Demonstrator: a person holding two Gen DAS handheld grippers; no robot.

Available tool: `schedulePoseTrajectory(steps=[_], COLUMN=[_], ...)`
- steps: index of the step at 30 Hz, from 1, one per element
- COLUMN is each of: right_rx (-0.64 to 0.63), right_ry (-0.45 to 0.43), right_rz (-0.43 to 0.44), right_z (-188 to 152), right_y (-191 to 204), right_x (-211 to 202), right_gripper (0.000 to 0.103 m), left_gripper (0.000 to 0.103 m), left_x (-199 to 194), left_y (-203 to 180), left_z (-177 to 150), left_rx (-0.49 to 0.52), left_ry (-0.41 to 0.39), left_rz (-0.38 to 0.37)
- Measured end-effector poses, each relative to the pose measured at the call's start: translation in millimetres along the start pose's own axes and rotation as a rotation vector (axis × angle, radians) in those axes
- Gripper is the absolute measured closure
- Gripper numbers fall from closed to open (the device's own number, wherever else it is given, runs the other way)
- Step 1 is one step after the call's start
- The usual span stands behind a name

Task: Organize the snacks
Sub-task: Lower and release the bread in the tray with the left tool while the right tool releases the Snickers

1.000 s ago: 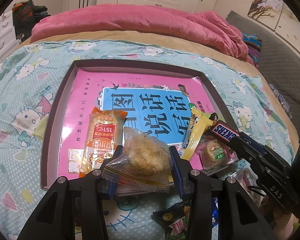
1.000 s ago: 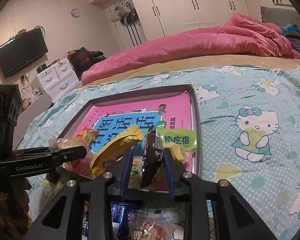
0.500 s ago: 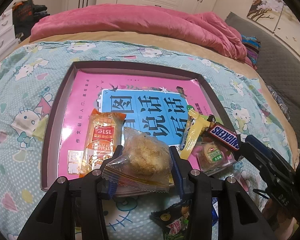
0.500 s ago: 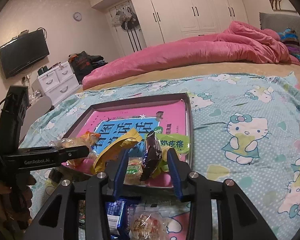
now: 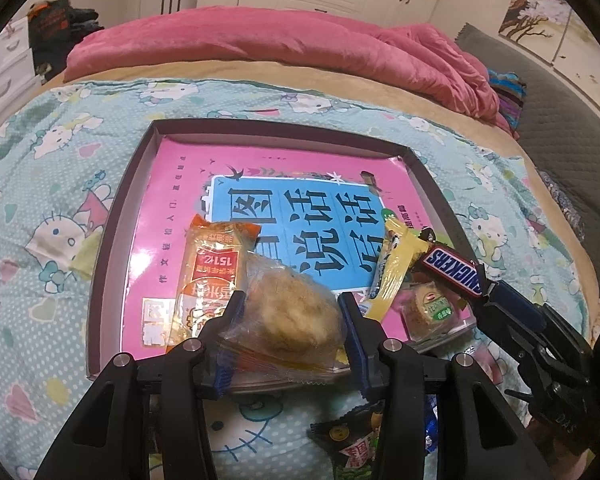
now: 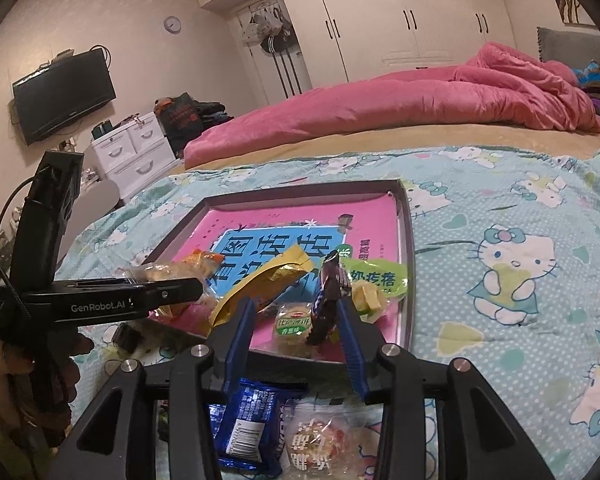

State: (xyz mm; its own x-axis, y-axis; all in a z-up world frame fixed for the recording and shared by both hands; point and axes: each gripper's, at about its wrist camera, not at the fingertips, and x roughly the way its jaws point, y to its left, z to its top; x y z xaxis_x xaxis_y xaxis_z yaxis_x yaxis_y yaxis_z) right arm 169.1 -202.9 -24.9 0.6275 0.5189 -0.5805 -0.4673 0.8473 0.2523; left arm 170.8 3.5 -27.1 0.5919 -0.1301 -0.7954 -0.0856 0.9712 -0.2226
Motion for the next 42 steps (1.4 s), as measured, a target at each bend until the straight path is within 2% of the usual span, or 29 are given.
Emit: schedulePoseTrajectory(steps=[6, 9, 24, 29, 39, 42], right_rx=[-0.017, -0.022, -0.004, 0.006, 0.017, 0.016], right_ry=[0.014, -0.001, -0.039, -0.049, -0.057, -0.061], right_rz=[0.002, -0.004, -0.045, -0.053, -0.058, -0.061], right_z=[-1.9, -1.3, 3.1, 3.5, 5.0, 6.0], right_y=[3.8, 3.9, -2.8, -5.2, -7.8, -8.0], right_x=[3.3, 0.7, -8.0, -10.9, -12.3, -14.0], right_gripper=[0.057, 0.057, 0.053, 0.049, 0.048, 0.044], left_gripper=[0.054, 0.05, 0.049, 0.049, 0.049, 0.049], left_x=[-2.1, -5.2, -24.0, -29.4, -30.0, -26.1], left_y=[1.9, 3.5, 13.9, 21.6, 21.0, 20.2], left_z=[0.3, 0.8, -2.4, -4.8, -17.8, -18.5], left_rx=[-0.007, -0.01, -0.023, -0.044, 0.01, 0.015], left_ry=[-0.003, -0.011, -0.041, -0.042, -0.025, -0.019], left_rz=[0.0, -0.005, 0.008, 0.004, 0.056, 0.063])
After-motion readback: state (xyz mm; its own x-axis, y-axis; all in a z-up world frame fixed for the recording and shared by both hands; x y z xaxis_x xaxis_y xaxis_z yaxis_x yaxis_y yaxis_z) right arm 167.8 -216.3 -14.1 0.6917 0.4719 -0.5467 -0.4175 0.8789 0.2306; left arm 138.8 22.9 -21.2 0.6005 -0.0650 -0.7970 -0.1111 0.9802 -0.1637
